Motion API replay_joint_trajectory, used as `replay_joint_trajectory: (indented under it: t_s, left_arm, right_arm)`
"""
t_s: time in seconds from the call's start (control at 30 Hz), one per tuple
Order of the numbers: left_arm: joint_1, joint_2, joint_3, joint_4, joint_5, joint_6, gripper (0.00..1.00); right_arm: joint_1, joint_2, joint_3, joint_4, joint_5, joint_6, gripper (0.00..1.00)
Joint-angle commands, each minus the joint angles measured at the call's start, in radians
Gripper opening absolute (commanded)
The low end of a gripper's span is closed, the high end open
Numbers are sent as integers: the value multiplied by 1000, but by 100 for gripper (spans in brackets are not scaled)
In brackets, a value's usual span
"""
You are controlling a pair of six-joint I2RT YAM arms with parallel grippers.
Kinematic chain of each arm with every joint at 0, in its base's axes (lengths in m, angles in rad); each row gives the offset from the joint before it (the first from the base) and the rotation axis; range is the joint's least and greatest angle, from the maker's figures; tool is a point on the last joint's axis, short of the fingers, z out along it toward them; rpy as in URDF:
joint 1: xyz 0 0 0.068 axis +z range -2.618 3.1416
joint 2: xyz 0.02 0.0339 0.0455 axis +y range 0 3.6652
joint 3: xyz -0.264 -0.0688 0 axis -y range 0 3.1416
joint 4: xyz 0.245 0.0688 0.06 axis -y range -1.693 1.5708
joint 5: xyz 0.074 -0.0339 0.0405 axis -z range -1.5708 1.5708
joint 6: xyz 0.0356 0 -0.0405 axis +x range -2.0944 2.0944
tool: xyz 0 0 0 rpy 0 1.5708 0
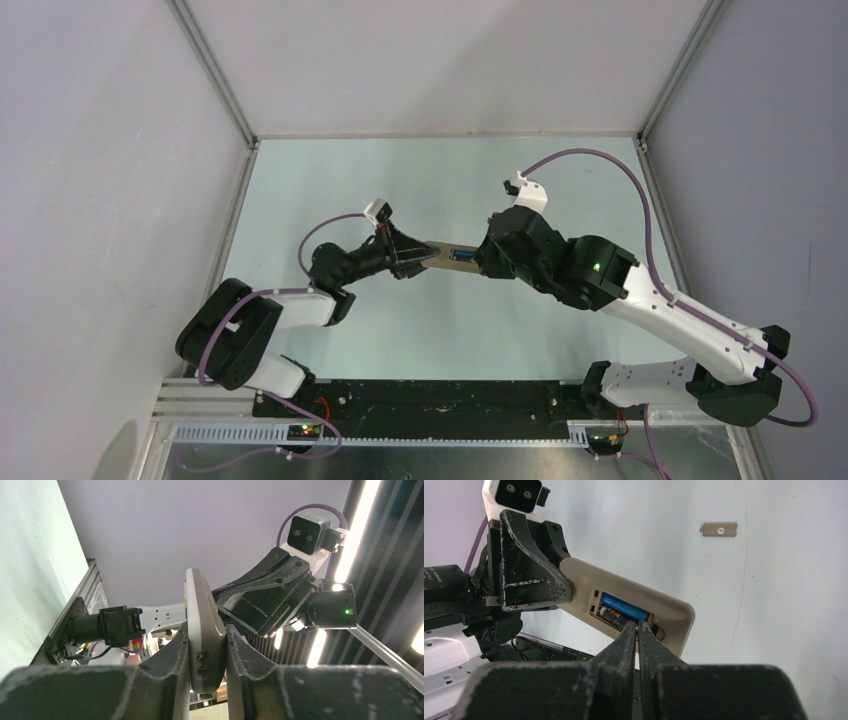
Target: Load the batteries into the remote control
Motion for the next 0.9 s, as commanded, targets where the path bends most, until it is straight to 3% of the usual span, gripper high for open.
replay_joint_trajectory:
  t_s: [0.0, 0.3, 0.87]
  left_arm:
    - [-8, -15, 16, 81, -11, -6, 0]
    - [-7, -23, 9, 81, -13, -1, 0]
    - [-9, -12, 35, 119, -30, -56, 0]
  right_arm:
    - [11, 15, -14, 59, -60, 2, 5]
    - [32, 59, -14, 70, -58, -10, 0]
    - [69, 87, -65, 179, -63, -20, 0]
